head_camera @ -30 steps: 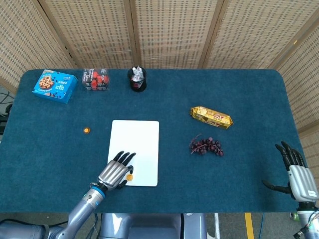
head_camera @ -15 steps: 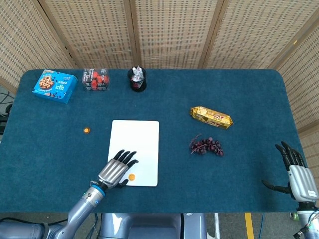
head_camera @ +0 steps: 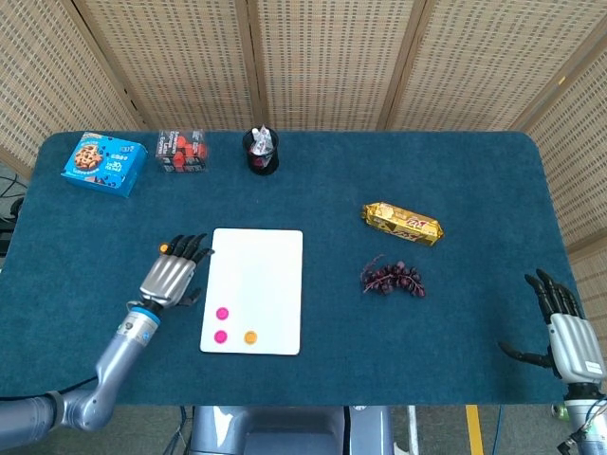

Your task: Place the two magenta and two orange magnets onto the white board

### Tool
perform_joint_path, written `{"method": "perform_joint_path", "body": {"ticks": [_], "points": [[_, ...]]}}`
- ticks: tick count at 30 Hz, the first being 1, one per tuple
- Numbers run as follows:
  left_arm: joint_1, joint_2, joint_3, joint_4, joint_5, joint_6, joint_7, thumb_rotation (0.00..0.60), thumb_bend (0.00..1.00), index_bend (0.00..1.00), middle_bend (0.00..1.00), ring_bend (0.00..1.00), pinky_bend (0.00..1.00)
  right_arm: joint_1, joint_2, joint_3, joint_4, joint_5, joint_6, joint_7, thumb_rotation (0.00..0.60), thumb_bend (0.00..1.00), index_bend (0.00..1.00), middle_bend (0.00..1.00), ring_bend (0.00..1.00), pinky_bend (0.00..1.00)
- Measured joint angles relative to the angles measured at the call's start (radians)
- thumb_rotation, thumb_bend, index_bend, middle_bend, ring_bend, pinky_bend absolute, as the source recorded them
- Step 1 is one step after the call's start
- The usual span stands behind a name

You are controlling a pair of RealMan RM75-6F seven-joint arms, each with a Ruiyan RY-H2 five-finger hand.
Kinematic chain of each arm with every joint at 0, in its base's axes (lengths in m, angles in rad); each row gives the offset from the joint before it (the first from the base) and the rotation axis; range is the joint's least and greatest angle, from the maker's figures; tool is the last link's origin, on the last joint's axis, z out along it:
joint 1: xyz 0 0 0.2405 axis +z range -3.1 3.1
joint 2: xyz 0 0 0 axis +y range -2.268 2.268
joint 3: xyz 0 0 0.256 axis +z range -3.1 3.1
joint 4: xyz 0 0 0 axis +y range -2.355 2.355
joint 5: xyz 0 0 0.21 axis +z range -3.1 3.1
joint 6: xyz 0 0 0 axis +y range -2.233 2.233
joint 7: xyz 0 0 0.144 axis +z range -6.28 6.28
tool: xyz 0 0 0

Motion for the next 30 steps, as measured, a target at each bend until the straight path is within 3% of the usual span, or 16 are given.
{"method": "perform_joint_path", "body": {"ticks": [9,15,30], "points": [[-0.033,-0.016,-0.045,0.319,-0.027,-0.143,-0.196,0.6,0.36,0.21,0.0,0.0,0.0,0.002,-0.002,0.004,-0.01,0.018,-0.008,-0.027,0.6,0.0,0.0,0.0,0.0,0.0],[-0.058,-0.072,-0.052,0.487,-0.03,-0.227,-0.268,0.6,0.37,0.32,0.0,0.0,0.0,0.002,-0.001,0.004,-0.012,0.021,-0.011,-0.029,0.6,0.0,0.0,0.0,0.0,0.0],[-0.072,-0.145,-0.047,0.606,-0.03,-0.28,-0.303,0.6,0.37,0.35,0.0,0.0,0.0,0.003,0.004,0.003,-0.015,0.022,-0.02,-0.022,0.6,0.0,0.0,0.0,0.0,0.0]]}}
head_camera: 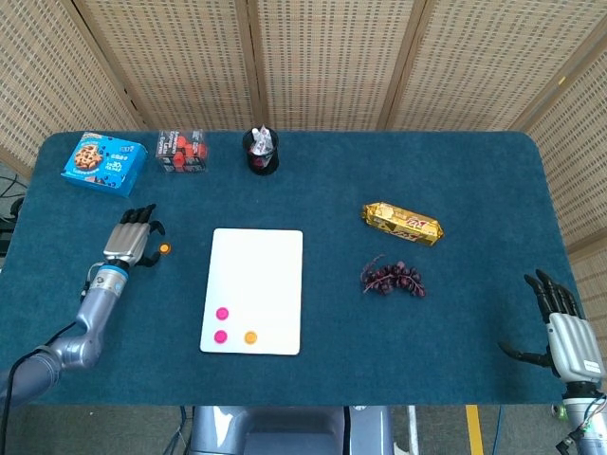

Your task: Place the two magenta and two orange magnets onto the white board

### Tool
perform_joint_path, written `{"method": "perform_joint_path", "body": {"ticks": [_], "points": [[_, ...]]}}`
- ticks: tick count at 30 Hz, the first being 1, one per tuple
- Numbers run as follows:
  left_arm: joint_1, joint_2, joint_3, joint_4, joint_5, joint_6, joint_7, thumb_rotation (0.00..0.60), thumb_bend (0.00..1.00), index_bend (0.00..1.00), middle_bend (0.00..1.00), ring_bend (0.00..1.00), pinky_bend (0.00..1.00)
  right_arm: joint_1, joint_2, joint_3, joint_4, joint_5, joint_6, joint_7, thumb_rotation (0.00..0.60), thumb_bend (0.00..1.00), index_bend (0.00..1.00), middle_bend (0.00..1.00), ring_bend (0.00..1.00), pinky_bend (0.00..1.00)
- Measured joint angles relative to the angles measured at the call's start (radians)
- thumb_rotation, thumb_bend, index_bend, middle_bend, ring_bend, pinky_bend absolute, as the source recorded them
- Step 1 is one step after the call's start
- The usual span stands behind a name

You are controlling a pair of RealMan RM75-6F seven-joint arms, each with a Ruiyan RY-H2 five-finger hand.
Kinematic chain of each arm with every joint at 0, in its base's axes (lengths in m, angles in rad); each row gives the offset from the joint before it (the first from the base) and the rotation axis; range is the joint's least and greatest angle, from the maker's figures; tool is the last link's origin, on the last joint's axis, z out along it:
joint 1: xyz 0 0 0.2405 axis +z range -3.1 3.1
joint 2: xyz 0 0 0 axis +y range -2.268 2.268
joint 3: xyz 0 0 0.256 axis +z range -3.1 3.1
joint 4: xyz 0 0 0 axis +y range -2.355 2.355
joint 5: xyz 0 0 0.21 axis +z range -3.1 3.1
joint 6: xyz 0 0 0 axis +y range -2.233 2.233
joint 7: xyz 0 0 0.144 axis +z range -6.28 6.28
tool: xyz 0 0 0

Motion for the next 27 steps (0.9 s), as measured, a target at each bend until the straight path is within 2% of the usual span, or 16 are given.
{"method": "perform_joint_path", "body": {"ticks": [21,27], "points": [[-0.001,-0.059,0.0,0.077,0.012,-0.023,-0.016,0.6,0.38,0.35,0.0,0.0,0.0,0.001,0.002,-0.001,-0.002,0.001,-0.005,0.004,0.6,0.0,0.0,0.0,0.0,0.0],[-0.002,-0.073,-0.004,0.094,0.011,-0.028,-0.014,0.6,0.39,0.54,0.0,0.0,0.0,0.001,0.003,0.0,-0.003,0.003,-0.008,0.006,0.6,0.0,0.0,0.0,0.0,0.0]]}}
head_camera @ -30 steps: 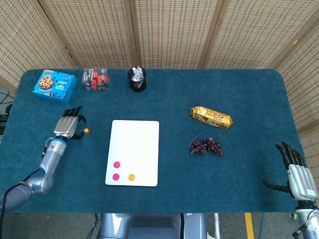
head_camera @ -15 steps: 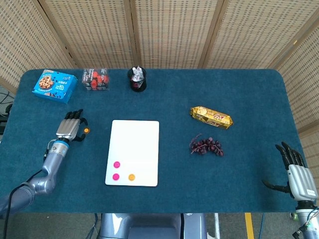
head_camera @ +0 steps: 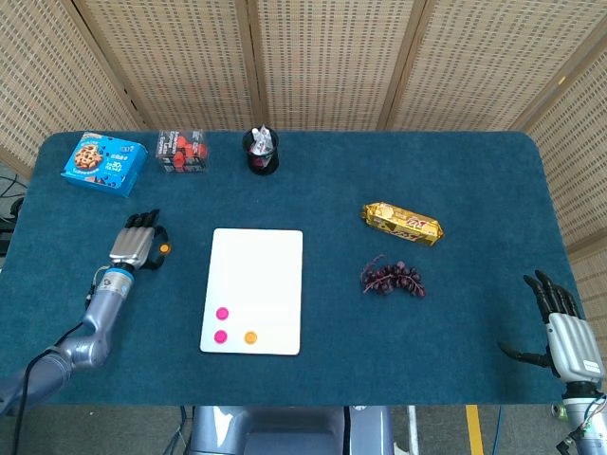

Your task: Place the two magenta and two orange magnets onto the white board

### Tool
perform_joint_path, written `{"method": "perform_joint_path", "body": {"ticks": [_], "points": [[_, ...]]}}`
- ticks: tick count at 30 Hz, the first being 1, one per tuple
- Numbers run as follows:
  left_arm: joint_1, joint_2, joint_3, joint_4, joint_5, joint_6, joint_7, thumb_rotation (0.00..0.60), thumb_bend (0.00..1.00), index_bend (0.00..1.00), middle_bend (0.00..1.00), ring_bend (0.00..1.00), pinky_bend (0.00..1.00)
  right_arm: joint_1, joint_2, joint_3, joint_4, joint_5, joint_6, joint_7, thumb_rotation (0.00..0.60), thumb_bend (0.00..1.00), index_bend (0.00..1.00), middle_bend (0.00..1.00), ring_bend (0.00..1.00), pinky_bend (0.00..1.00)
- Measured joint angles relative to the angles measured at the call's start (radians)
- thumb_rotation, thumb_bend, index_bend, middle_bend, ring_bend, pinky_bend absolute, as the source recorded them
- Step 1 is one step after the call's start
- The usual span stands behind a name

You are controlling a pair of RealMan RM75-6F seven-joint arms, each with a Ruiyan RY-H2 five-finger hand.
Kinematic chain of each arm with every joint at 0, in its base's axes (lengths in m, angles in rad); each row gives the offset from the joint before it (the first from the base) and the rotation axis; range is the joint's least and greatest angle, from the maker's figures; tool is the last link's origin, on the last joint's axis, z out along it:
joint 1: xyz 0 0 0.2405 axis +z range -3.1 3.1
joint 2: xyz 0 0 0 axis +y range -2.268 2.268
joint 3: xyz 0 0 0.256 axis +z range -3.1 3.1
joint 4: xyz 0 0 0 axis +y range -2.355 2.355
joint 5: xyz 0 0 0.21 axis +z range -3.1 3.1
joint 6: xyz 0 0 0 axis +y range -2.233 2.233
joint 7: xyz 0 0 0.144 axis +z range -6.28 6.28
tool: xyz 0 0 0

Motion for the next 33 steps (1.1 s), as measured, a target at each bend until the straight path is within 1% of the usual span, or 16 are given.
{"method": "perform_joint_path", "body": {"ticks": [5,18,33], "points": [[0.001,-0.012,-0.005,0.013,-0.008,0.01,0.018,0.6,0.39,0.58,0.0,0.0,0.0,0.001,0.001,0.0,-0.001,0.001,-0.002,0.001,0.6,0.0,0.0,0.0,0.0,0.0],[0.007,-0.017,-0.007,0.008,-0.007,0.014,0.032,0.6,0.4,0.69,0.0,0.0,0.0,0.001,0.002,0.0,-0.002,0.001,-0.004,0.008,0.6,0.0,0.0,0.0,0.0,0.0],[0.018,-0.03,-0.008,-0.004,0.024,0.05,0.023,0.6,0.4,0.72,0.0,0.0,0.0,0.002,0.004,0.0,-0.002,0.001,-0.007,0.011,0.6,0.0,0.0,0.0,0.0,0.0]]}}
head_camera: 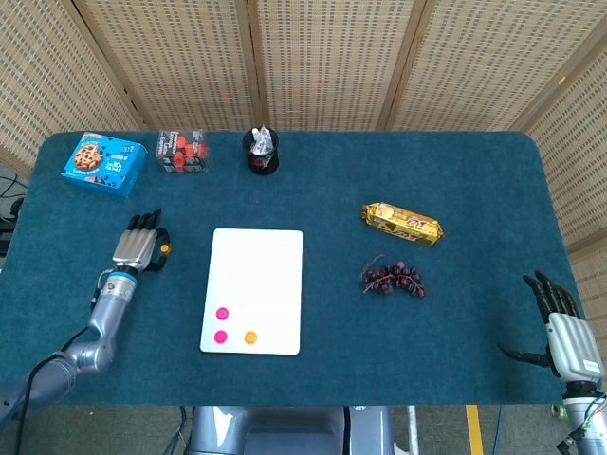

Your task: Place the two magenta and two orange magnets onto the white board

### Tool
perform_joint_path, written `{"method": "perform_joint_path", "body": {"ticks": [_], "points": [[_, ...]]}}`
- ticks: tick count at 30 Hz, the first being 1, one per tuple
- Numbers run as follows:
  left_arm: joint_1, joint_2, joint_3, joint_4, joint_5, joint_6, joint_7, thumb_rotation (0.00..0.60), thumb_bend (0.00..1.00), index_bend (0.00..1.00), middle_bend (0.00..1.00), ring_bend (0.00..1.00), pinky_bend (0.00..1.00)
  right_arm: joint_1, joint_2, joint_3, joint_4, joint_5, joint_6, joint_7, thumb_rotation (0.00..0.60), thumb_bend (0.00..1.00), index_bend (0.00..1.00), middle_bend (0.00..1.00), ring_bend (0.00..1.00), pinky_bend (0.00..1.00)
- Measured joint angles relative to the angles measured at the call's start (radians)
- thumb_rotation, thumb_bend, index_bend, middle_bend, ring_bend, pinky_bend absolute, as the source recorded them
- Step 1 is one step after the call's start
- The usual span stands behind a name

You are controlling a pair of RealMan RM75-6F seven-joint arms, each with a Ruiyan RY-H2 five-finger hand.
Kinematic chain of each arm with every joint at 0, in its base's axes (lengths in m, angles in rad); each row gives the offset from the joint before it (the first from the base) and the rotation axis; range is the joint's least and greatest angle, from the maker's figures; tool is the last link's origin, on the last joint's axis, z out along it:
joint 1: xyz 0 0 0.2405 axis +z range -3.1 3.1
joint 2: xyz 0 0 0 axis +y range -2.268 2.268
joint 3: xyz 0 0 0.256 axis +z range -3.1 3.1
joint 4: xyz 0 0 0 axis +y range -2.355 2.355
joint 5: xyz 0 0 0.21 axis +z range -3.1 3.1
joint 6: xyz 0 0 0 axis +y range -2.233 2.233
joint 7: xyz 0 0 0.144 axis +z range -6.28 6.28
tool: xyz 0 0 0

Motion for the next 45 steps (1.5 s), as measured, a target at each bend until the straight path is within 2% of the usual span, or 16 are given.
{"method": "perform_joint_path", "body": {"ticks": [13,29,45], "points": [[0.006,-0.002,-0.011,0.011,-0.018,0.001,0.023,0.6,0.42,0.75,0.0,0.0,0.0,0.001,0.001,-0.001,-0.002,0.001,-0.003,0.002,0.6,0.0,0.0,0.0,0.0,0.0],[0.013,0.009,-0.022,-0.002,-0.025,0.011,0.027,0.6,0.48,0.79,0.0,0.0,0.0,0.002,0.003,-0.002,-0.003,0.001,-0.006,0.003,0.6,0.0,0.0,0.0,0.0,0.0],[0.019,0.051,-0.03,-0.095,-0.01,0.054,0.039,0.6,0.48,0.79,0.0,0.0,0.0,0.002,0.005,-0.002,-0.004,0.001,-0.009,0.009,0.6,0.0,0.0,0.0,0.0,0.0]]}}
